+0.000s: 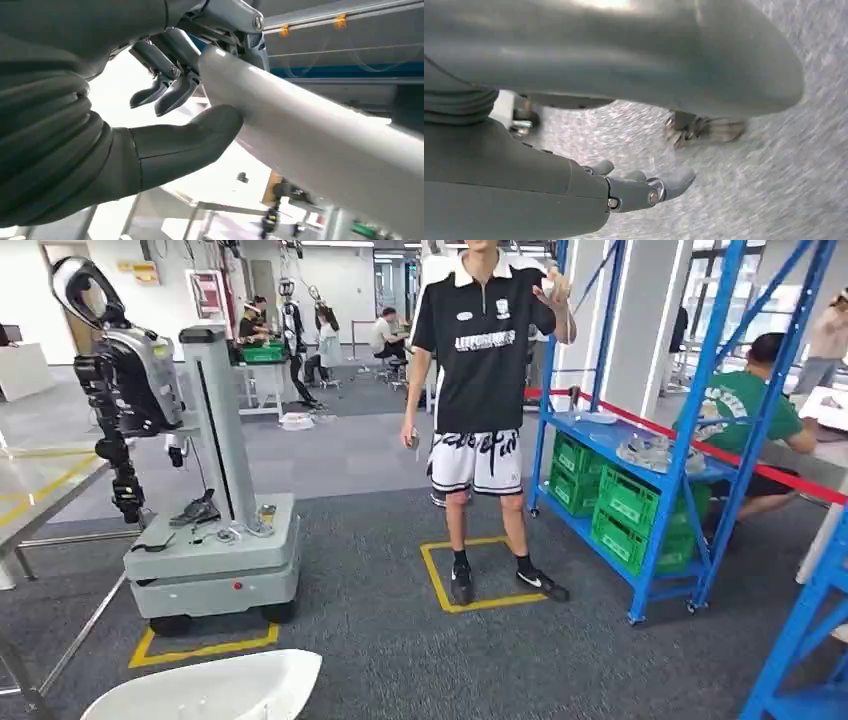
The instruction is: Take the parts from the cabinet and place them on the table.
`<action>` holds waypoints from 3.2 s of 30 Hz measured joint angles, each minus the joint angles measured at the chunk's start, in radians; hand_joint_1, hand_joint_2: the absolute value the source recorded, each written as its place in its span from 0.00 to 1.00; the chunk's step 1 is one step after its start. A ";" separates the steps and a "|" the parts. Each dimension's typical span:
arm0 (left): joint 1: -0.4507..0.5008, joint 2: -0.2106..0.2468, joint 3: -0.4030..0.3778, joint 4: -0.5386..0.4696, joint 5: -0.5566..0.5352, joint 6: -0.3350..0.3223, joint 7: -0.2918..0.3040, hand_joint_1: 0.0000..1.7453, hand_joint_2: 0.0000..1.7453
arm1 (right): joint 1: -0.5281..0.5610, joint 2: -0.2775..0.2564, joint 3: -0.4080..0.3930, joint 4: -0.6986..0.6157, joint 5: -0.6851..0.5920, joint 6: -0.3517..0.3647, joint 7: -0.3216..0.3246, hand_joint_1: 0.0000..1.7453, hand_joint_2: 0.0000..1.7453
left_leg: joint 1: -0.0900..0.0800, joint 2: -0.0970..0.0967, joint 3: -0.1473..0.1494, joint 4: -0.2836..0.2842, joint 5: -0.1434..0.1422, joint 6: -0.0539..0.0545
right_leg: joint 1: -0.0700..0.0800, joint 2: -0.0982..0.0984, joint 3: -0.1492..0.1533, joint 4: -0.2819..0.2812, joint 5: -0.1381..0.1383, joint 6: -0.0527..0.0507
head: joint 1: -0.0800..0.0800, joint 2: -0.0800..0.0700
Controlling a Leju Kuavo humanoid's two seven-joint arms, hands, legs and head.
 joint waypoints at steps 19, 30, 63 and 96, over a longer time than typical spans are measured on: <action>0.070 -0.050 0.154 -0.128 0.000 -0.042 -0.088 1.00 1.00 | 0.001 0.008 0.050 0.000 0.056 -0.001 -0.091 0.00 0.00 | 0.003 -0.015 -0.168 0.302 -0.121 -0.060 | 0.001 -0.035 0.029 -0.102 0.078 -0.053 | 0.000 0.000; 0.064 -0.059 0.146 -0.107 0.000 -0.034 -0.049 1.00 1.00 | -0.011 0.015 0.063 0.000 0.026 -0.001 -0.008 0.00 0.00 | 0.000 0.000 -0.011 -0.002 0.015 0.002 | 0.004 -0.030 0.045 -0.054 0.020 -0.006 | 0.001 0.000; 0.015 0.080 -0.038 -0.043 0.018 0.083 0.023 1.00 1.00 | 0.013 0.019 0.058 0.000 -0.026 -0.006 -0.020 0.00 0.00 | 0.006 -0.028 -0.026 0.014 0.016 0.008 | -0.003 0.014 -0.060 0.142 -0.060 0.013 | 0.003 0.000; 0.017 0.088 0.035 -0.098 0.119 0.086 -0.021 1.00 1.00 | 0.023 0.082 0.067 -0.001 -0.006 -0.065 0.012 0.00 0.00 | 0.004 -0.069 -0.029 0.018 0.019 0.008 | 0.001 0.018 -0.081 0.151 -0.020 0.012 | 0.004 0.000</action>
